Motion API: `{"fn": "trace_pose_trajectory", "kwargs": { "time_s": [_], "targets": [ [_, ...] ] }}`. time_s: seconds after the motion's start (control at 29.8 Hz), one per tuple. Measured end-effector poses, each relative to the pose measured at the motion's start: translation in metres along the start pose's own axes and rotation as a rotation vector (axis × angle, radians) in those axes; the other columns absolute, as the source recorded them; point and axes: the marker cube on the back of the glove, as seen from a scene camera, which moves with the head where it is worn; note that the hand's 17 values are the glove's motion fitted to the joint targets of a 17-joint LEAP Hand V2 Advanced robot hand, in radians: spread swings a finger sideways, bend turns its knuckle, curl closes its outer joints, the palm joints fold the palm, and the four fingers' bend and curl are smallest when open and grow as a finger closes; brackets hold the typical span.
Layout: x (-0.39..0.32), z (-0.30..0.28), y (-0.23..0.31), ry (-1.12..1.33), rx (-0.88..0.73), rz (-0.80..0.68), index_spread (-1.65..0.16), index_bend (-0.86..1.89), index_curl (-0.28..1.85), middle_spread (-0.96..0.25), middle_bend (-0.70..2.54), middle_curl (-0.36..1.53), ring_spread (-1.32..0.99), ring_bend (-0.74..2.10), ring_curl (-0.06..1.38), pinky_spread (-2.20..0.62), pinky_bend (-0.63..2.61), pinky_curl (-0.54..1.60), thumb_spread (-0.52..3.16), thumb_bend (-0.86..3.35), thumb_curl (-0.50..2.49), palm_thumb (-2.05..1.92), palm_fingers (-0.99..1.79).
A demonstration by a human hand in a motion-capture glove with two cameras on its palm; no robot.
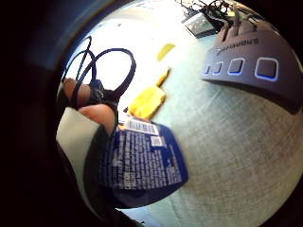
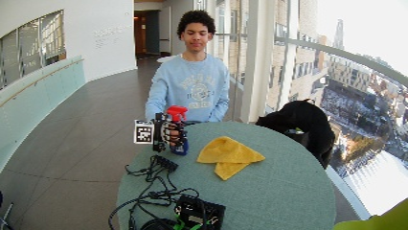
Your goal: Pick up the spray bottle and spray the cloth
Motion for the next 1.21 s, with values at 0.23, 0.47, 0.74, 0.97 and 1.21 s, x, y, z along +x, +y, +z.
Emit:
{"fn": "trace_pose_trajectory", "kwargs": {
  "time_s": [0.23, 0.47, 0.74, 0.97, 1.21],
  "targets": [
    [0.0, 0.001, 0.002, 0.043, 0.056, -0.025, -0.3, 0.15, 0.32, -0.14, 0.3, 0.44, -0.13, 0.43, 0.38, 0.05, 0.27, 0.37, 0.75, 0.01, 0.5, 1.02, 1.15],
    [-0.016, 0.006, -0.009, 0.162, 0.036, -0.002, -0.29, 0.15, 0.34, -0.14, 0.31, 0.45, -0.14, 0.44, 0.39, 0.03, 0.28, 0.38, 0.68, -0.02, 0.54, 1.04, 1.17],
    [-0.049, 0.006, -0.025, 0.334, -0.072, 0.111, -0.29, 0.14, 0.35, -0.14, 0.31, 0.45, -0.14, 0.45, 0.39, 0.0, 0.31, 0.38, 0.64, -0.03, 0.57, 1.03, 1.17],
    [-0.075, 0.011, -0.049, 0.469, -0.174, 0.156, -0.28, 0.14, 0.36, -0.13, 0.31, 0.46, -0.13, 0.47, 0.39, -0.02, 0.34, 0.39, 0.6, -0.03, 0.59, 1.02, 1.19],
    [-0.088, 0.025, -0.069, 0.586, -0.269, 0.186, -0.27, 0.14, 0.36, -0.13, 0.32, 0.46, -0.12, 0.5, 0.4, -0.03, 0.35, 0.39, 0.58, -0.03, 0.61, 1.0, 1.2]
  ]
}}
